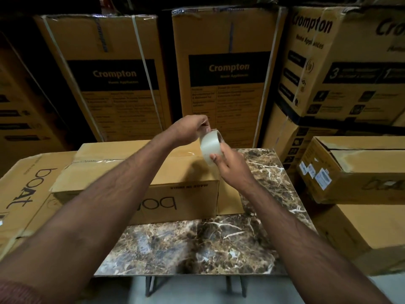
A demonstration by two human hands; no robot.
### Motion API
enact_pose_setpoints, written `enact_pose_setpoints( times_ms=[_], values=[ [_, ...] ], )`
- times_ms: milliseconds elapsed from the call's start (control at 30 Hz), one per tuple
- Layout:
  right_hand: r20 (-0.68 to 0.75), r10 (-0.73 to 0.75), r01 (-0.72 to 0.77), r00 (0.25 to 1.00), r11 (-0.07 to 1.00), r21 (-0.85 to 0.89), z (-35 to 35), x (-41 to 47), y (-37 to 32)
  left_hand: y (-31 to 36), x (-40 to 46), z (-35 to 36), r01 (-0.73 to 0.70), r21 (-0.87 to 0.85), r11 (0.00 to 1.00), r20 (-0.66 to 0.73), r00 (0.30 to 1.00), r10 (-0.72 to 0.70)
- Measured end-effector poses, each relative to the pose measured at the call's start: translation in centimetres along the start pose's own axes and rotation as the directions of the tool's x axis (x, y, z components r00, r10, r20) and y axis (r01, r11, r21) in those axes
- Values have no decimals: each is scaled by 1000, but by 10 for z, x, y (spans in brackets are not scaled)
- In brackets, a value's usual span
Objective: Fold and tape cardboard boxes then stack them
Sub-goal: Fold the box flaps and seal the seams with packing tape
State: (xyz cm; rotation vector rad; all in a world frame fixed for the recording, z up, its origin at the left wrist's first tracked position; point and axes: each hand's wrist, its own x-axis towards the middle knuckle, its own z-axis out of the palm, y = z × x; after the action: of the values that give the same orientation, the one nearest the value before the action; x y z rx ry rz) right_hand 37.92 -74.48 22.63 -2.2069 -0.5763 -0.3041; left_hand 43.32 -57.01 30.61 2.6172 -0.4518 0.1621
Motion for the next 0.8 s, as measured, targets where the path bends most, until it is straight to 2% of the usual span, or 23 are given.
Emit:
enact_pose_setpoints(
  times_ms=[67,133,200,300,433,600,667,800],
  values=[
    [-51,-3,5,999,1000,30,-7,7,10,3,10,6,26,46,999,-36,999,-24],
    [-90,-32,25,995,997,-77,-9,13,24,0,17,10,51,42,998,-47,998,-49],
    [-16,31,-33,999,994,-105,-6,11,36,-6,23,14,64,50,997,-47,997,-61],
    [60,88,-86,994,996,-31,0,11,44,-13,37,15,90,82,993,-11,996,-89],
    [-17,76,-74,997,994,82,1,18,42,-29,57,27,107,76,991,55,992,-111],
    [-53,224,-192,973,915,356,8,29,31,-51,85,28,105,26,994,43,993,-106],
    [-20,288,-250,957,862,441,14,28,35,-59,94,39,84,7,996,58,995,-84],
    [99,356,-364,929,834,415,26,28,49,-77,115,46,75,-55,996,42,996,-73]
  ],
)
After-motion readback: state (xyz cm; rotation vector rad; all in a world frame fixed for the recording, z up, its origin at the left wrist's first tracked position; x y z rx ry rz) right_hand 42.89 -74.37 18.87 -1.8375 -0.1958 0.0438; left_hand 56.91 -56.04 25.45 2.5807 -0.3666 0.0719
